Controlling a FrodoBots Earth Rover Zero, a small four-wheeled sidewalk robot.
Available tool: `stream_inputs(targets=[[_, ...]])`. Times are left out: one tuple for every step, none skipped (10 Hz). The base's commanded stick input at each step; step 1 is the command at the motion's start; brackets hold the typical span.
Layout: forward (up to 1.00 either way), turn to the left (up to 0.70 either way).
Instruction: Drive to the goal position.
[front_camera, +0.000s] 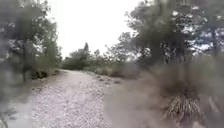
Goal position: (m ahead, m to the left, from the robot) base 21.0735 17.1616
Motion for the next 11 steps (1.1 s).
stream_inputs(targets=[[0.45,0.0],[0.45,0.0],[0.45,0.08],[0.45,0.27],[0.45,0.27],[0.45,0.27],[0.45,0.27],[0.45,0.27],[0.45,0.27],[0.45,0.27],[0.45,0.27]])
